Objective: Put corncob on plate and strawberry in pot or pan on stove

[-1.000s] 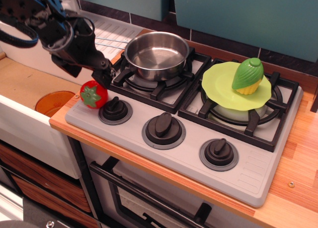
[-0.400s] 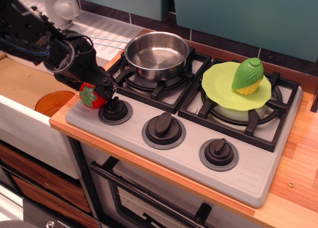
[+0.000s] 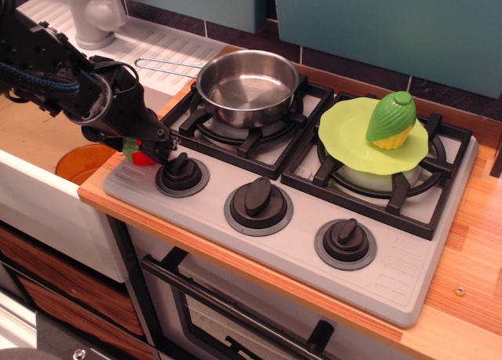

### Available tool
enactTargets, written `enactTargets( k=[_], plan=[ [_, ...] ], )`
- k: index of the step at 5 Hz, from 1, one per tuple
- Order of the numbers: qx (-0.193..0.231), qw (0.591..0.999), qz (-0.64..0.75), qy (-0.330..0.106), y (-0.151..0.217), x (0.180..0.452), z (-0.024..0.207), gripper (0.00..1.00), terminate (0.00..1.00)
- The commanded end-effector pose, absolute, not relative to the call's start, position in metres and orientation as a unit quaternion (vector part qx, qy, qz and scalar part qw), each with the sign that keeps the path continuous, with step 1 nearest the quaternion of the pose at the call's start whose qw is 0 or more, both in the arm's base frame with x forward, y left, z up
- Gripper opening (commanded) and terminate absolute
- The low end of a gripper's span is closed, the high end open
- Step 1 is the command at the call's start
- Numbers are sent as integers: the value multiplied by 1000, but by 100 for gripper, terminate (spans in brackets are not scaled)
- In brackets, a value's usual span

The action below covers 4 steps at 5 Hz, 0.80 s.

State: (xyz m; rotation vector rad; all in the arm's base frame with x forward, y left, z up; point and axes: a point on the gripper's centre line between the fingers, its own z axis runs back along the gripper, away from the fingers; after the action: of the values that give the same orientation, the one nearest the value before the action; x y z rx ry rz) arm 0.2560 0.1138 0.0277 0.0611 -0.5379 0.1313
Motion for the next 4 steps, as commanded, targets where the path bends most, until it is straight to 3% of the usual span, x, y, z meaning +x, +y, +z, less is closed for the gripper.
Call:
enactTargets(
  k=[1,2,4],
  plan=[
    [33,967,56,-246,103,265,49,0,0],
    [40,970,55,-235,103,267,68,0,0],
    [69,977,57,-194,93,270,135,0,0]
  ],
)
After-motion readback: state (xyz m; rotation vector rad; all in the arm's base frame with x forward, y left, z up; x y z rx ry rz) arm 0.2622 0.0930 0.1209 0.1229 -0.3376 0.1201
